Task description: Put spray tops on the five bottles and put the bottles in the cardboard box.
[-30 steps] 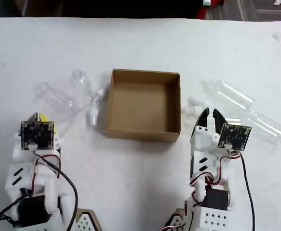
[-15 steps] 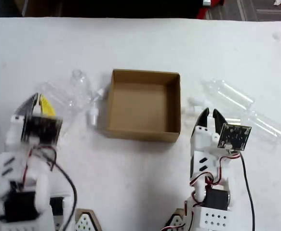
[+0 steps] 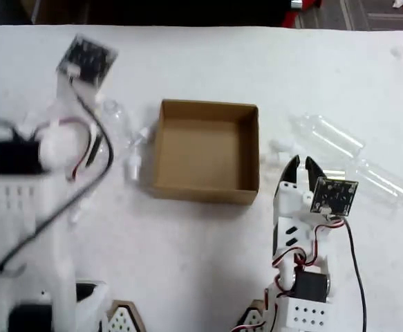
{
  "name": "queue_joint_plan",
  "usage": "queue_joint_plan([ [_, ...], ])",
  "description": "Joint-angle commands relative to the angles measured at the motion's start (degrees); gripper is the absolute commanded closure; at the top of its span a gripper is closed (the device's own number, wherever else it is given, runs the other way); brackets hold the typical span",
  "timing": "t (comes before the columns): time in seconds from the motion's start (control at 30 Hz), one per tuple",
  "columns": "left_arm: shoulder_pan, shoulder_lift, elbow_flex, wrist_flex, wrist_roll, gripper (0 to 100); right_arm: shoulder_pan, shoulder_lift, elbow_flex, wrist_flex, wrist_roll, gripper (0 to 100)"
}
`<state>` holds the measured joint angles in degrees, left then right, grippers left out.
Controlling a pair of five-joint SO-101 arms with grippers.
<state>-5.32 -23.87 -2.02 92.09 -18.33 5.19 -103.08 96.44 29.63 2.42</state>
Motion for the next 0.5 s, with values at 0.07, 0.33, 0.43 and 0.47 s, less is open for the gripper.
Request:
queue_joint_plan([
  [0.07, 0.8, 25.7, -31.6, 10.2, 5.4, 97, -1.4, -0.1, 0.4, 1.0, 3.6, 94.2],
  [0.33, -0.2, 41.5, -44.7, 10.0, 15.5, 79, -1.4, -0.1, 0.4, 1.0, 3.6, 94.2],
  [0.43, -0.6, 45.3, -48.6, 9.4, 15.4, 81, -1.4, -0.1, 0.4, 1.0, 3.7, 94.2],
  [0.47, -0.7, 46.7, -49.8, 9.4, 15.5, 81, -1.4, -0.1, 0.4, 1.0, 3.7, 94.2],
])
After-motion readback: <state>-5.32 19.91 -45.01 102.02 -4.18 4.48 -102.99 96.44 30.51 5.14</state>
